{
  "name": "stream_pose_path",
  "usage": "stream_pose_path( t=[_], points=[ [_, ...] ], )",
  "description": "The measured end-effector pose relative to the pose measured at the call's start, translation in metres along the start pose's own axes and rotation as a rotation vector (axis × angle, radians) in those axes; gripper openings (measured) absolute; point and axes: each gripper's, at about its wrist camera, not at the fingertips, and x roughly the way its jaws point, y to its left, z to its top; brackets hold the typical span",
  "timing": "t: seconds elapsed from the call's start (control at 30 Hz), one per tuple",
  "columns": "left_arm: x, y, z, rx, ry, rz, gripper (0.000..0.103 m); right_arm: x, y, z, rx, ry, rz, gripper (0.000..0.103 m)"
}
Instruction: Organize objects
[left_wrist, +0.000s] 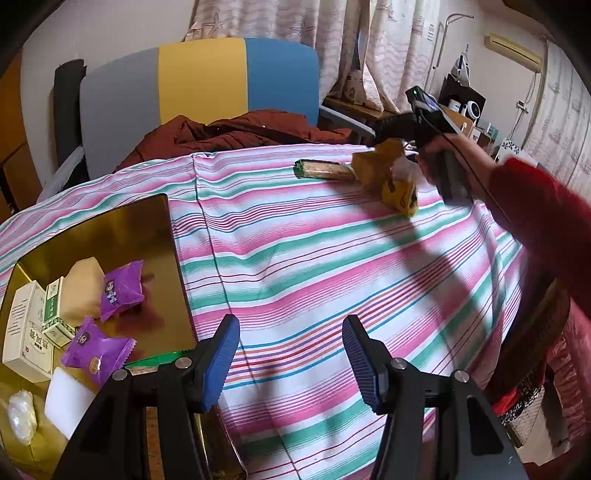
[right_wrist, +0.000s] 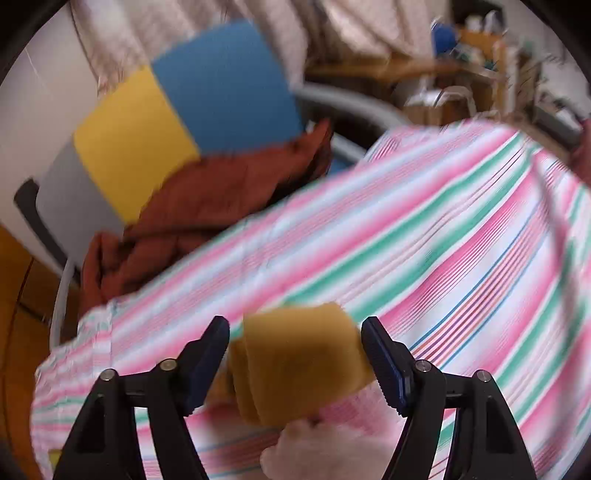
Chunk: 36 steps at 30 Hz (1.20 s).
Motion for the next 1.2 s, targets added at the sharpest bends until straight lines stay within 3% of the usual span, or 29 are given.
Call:
stream_pose_path(
  t=[0.17,0.23,0.33,0.47,0.6,0.8,0.9,1.07,1.2],
  points=[
    [0.000,0.000,-0.001,-0.008,-0.007,-0.012,0.059,-0.043,0.038,-0.066,-0.270,-0.058,0.009,0.074],
    [0.002,-0.002,-0.002,-0.013,0.001,-0.022,0.059,-0.068,0.048,-0.098,-0.325,-0.051,0.071,0.074],
    [0.001,-0.006,-0.003,-0.019,0.005,-0.037,0.059,-0.092,0.047,-0.135,-0.300,-0.013,0.197,0.074],
    [-0.004,-0.008,-0.006,-0.015,-0.003,-0.041,0.059,-0.130,0.029,-0.163,-0.213,-0.097,0.262,0.075],
    [-0.007,-0.006,-0.007,-0.033,-0.006,-0.046,0.059,-0.150,0.002,-0.175,-0.117,-0.178,0.194,0.079],
    [0.002,-0.004,-0.008,-0.057,0.018,-0.043,0.059,-0.140,-0.023,-0.182,-0.022,-0.158,0.089,0.078],
    [0.004,-0.005,-0.005,-0.045,0.016,-0.035,0.059,-0.134,-0.022,-0.185,-0.052,-0.180,0.011,0.078],
    [0.012,-0.011,0.005,-0.040,0.014,-0.036,0.059,-0.119,-0.025,-0.196,-0.109,-0.141,-0.044,0.078],
    [0.016,-0.016,0.010,-0.042,0.021,-0.047,0.059,-0.127,-0.042,-0.206,-0.050,-0.171,-0.060,0.078]
  ],
)
